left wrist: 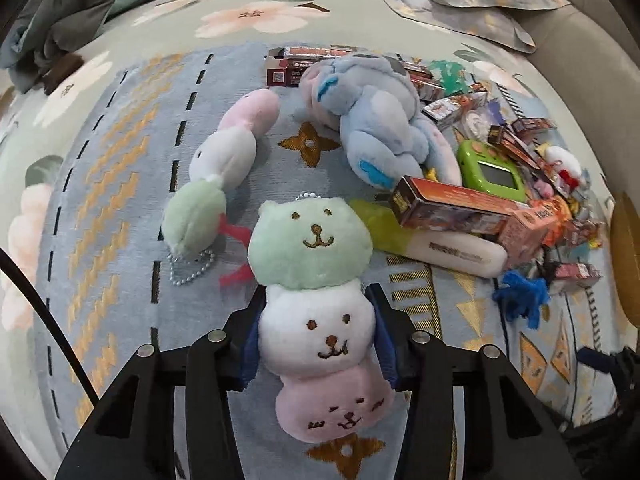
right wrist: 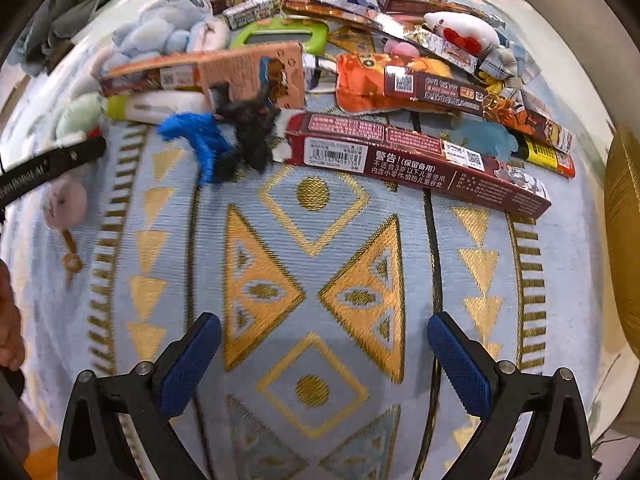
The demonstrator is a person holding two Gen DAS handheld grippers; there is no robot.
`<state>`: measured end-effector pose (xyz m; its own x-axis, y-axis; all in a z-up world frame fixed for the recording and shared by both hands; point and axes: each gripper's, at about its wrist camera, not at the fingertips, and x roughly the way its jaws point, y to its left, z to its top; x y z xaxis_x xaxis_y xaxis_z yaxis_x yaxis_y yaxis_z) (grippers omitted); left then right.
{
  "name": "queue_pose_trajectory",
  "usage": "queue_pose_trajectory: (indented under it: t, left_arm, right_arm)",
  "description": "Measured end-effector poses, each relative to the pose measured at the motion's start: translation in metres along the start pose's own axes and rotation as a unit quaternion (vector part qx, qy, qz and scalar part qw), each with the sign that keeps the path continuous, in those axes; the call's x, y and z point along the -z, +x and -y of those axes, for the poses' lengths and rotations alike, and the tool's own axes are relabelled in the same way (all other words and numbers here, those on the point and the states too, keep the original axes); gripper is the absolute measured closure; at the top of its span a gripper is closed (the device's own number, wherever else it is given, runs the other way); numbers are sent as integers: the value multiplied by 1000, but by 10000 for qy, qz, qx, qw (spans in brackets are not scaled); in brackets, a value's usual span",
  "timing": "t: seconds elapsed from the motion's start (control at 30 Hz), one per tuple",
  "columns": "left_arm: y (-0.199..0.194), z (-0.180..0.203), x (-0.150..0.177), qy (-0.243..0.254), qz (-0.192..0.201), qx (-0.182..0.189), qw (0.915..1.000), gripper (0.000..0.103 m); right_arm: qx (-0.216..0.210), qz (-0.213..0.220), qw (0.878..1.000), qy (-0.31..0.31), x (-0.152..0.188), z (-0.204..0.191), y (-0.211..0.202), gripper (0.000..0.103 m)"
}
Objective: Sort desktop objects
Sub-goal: 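Grasp the long red candy box with the right gripper while left holds plush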
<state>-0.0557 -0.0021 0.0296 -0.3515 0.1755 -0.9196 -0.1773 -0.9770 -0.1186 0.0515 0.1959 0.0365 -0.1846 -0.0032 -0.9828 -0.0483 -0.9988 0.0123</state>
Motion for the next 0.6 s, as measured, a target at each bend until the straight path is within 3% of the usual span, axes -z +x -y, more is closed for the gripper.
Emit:
queue_pose_trajectory:
  t: [0.13, 0.27, 0.37, 0.43, 0.6]
  left_arm:
    - [-16, 5, 10, 213, 37, 236, 9995, 59]
    - [-25, 17, 20, 411, 40, 385, 9984, 59]
    - [-30, 23, 23, 482, 49, 428, 9979, 59]
    - [-33, 30, 25, 483, 67, 438, 9978, 59]
    - [-37, 43, 33, 367, 80, 370, 9986, 59]
  right_arm:
    - [184, 307, 9987, -361, -5, 12, -23, 22]
    - [236, 502, 9961, -693, -14, 36, -35, 27]
    - [337, 481, 9914, -1171, -20, 46, -33, 33]
    - [347, 407, 9867, -1533, -46, 53, -28, 37]
    - [171, 273, 9709, -2371, -67, 66, -18, 38]
